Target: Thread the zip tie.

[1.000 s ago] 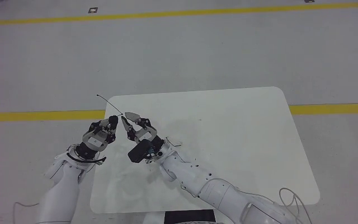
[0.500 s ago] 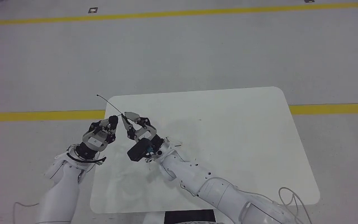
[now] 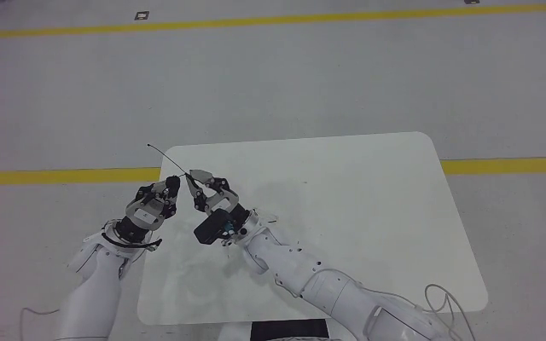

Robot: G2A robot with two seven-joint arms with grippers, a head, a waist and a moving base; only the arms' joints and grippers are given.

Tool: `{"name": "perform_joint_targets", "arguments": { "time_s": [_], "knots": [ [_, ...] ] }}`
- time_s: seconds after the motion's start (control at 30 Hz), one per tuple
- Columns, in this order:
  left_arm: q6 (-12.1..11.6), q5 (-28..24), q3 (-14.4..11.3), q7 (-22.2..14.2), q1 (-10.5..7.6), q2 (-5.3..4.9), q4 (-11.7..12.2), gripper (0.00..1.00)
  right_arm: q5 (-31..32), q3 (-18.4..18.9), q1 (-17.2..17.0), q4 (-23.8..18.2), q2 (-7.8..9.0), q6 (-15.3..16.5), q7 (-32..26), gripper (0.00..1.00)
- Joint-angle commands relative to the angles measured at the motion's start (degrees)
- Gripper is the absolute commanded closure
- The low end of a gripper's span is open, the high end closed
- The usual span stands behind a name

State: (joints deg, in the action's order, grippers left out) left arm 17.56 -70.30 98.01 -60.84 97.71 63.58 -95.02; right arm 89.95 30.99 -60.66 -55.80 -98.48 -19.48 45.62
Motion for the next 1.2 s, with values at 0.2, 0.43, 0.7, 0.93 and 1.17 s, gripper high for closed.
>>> {"name": "perform_joint_targets", "arguments": {
  "time_s": [0.2,0.43,0.7,0.93,1.17],
  "knots": [
    [0.00,0.00,0.00,0.00,0.00,0.00,0.00,1.00,0.00,0.28,-0.06,0.17,-0.03,0.00,0.38,0.90],
    [0.00,0.00,0.00,0.00,0.00,0.00,0.00,1.00,0.00,0.44,-0.14,0.19,-0.02,0.00,0.69,0.91],
    [0.00,0.00,0.00,0.00,0.00,0.00,0.00,1.00,0.00,0.28,0.09,0.29,0.05,0.00,0.68,0.96],
    [0.00,0.00,0.00,0.00,0.00,0.00,0.00,1.00,0.00,0.01,0.38,0.44,0.10,0.00,0.52,0.92],
    [0.00,0.00,0.00,0.00,0.00,0.00,0.00,1.00,0.00,0.04,0.36,0.61,0.10,0.00,0.44,0.91]
  ]
}}
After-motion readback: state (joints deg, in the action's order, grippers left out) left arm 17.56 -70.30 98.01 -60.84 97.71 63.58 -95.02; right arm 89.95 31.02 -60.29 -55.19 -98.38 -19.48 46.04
